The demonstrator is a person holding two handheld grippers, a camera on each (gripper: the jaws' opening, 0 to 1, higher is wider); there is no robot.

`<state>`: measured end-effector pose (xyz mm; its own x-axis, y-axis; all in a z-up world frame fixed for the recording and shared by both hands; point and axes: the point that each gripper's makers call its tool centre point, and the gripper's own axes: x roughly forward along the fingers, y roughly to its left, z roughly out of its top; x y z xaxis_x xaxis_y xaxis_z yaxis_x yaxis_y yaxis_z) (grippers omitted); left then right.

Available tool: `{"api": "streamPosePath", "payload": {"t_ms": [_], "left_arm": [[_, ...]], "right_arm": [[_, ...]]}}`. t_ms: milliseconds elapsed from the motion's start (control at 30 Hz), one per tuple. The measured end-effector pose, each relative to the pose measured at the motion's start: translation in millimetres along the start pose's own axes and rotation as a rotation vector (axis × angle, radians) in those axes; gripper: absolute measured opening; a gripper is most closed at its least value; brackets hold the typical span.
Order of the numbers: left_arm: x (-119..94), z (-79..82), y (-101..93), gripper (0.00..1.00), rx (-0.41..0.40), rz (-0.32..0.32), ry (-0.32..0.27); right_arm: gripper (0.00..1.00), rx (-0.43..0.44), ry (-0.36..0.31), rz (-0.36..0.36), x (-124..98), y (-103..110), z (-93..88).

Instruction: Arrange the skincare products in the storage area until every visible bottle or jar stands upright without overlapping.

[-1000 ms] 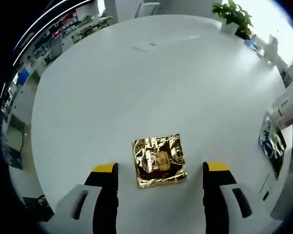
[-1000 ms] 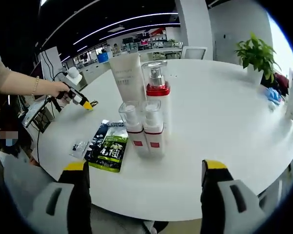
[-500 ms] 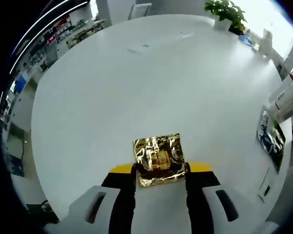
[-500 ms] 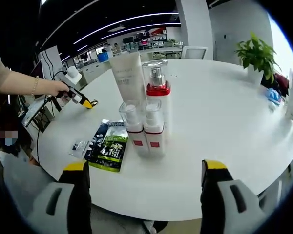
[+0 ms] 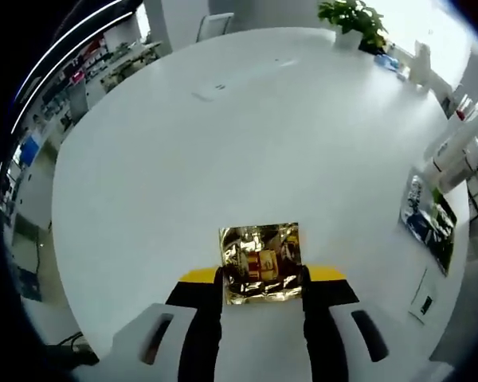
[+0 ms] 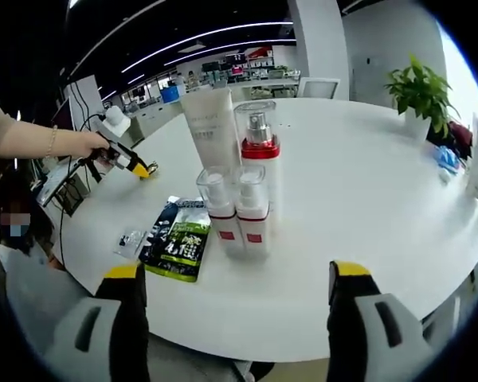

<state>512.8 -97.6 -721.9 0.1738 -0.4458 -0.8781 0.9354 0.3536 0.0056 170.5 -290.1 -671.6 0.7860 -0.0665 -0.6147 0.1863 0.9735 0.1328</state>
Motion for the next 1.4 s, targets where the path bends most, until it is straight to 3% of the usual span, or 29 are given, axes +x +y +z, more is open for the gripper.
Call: {"api": "streamPosePath", "payload": {"t_ms": [367,600,900,1267,1400], "left_arm": [[-33,7.5,-54.7,0.37,0.134,-0.044,-0.056],[-54,7.8,-90.5,0.37,0.201,-0.077,-0.086],[-82,10.0,-126.7,0.37,0.282,-0.111,-0.131],[-115,5.9,-167.4,0.37,0.417,-0.139,-0.150],[-123,2.0,-185.8,0.37,0.469,-0.155,-0.153]], "right_arm": [[0.96,-0.005,-0.017,0.019,-14,2,0.1],[0.89,-0.041,-0.080,0.033,-26,4,25.1],[0.76,-0.084,-0.156,0.081,-34,22,54.4],[0.57,-0.132,-0.231,0.207,-32,58,89.7],[0.50,-0.127,-0.232,0.295,-26,79,97.5]]}}
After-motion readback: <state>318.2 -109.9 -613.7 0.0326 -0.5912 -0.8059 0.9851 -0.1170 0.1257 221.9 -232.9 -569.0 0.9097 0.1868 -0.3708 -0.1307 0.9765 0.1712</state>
